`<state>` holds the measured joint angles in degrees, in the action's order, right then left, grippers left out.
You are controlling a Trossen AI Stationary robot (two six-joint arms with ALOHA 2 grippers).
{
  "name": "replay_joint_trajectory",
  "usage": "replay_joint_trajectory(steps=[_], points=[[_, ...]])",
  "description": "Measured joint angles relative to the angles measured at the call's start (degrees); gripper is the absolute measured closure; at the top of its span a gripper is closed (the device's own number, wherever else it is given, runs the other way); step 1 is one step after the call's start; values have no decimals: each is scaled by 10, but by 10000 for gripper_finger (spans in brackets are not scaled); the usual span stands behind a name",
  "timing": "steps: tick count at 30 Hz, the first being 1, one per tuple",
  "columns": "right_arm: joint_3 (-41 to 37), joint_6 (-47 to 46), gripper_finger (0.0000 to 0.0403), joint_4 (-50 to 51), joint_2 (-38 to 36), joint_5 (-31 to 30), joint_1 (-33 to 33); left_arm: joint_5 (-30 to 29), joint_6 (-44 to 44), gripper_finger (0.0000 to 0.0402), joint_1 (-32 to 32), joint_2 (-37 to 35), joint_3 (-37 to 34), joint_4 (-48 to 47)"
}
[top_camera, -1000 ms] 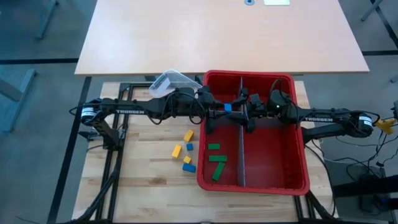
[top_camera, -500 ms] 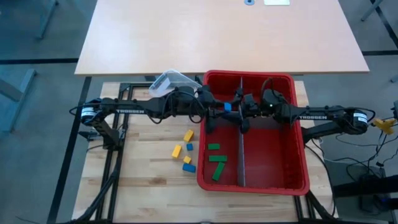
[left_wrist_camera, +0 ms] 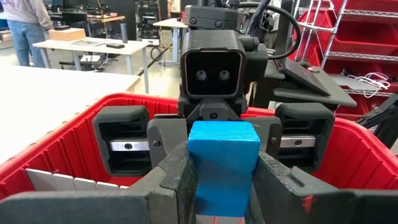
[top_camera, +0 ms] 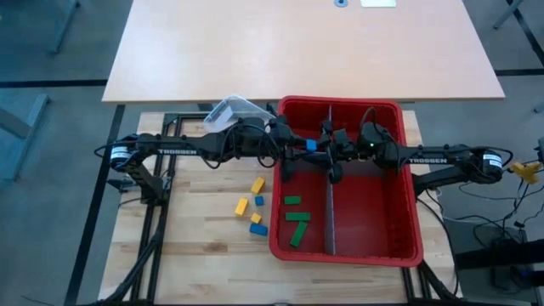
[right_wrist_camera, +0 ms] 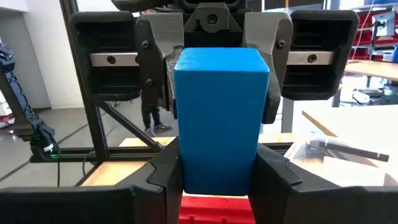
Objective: Sort blocks
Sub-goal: Put the bottom left blue block into the top right of the red bin
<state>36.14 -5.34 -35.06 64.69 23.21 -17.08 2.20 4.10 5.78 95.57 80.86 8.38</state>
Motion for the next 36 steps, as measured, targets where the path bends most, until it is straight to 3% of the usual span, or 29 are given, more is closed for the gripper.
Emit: replay_joint_trajectory(steps=[4,10,15,21,29,36], points=[[0,0,290,5,-1,0,0,0,7,289,0,0,0,-3],[0,3,290,22,-15,-21,-1,-10,9,187,-2,0,0,-16],[0,20,288,73,-45,-59,-1,-12,10,151,-2,0,0,-34],[0,50,289,192,-111,-152,-1,-14,10,165,-2,-1,0,-56],[0,83,284,385,-223,-393,-1,-16,10,201,-2,-4,0,-94],[0,59,282,544,-288,-525,-2,-17,10,211,-2,-5,0,-105]])
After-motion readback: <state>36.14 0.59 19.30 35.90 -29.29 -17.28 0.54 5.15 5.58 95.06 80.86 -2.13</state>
